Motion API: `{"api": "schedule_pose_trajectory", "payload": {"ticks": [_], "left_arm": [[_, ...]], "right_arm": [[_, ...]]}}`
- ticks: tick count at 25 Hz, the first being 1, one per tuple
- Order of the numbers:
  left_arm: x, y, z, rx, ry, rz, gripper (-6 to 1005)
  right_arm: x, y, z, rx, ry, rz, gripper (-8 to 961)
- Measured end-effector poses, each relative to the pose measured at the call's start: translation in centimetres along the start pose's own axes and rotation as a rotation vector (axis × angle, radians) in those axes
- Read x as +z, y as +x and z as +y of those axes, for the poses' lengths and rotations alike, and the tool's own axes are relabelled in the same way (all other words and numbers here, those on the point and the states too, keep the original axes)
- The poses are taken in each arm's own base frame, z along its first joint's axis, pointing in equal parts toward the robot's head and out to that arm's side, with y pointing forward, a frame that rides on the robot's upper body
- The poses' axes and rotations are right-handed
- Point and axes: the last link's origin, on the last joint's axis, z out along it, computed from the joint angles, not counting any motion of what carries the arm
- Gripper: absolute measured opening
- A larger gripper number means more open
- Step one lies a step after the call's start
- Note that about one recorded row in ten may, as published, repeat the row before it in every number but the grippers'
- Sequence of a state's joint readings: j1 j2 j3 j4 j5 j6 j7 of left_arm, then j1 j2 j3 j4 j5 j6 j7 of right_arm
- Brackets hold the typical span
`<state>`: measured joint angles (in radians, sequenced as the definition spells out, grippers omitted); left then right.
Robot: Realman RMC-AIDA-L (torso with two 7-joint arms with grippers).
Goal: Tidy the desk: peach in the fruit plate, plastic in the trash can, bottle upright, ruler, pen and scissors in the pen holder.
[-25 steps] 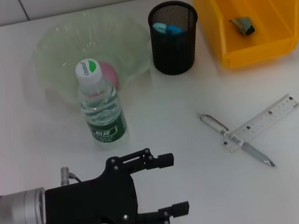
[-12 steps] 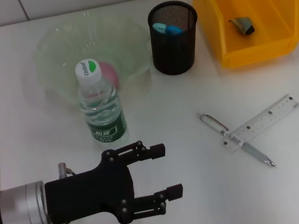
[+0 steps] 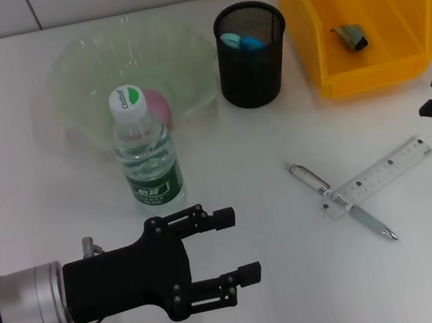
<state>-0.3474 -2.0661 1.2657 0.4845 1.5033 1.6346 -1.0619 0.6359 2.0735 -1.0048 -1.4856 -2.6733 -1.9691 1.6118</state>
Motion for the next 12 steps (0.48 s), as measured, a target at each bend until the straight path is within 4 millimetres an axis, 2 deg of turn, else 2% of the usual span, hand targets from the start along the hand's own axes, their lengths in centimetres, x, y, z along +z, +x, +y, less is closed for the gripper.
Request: {"api": "schedule_pose_trajectory", "payload": {"ticks": [3, 5, 12], "left_arm": [[0.1, 0.0, -0.3, 0.014, 0.012, -0.007, 772], [0.3, 0.2, -0.5, 0.021, 0.012, -0.012, 772], [0.7, 0.3, -0.6, 0.023, 0.006, -0.01, 772]], "right_arm": [[0.5, -0.4, 0.1, -0.045, 0.009, 0.027, 681], [1.6, -0.8, 0.0, -0.115, 0.015, 0.055, 701], [3.8, -1.4, -0.1, -0.223, -0.015, 0.025, 771]]}}
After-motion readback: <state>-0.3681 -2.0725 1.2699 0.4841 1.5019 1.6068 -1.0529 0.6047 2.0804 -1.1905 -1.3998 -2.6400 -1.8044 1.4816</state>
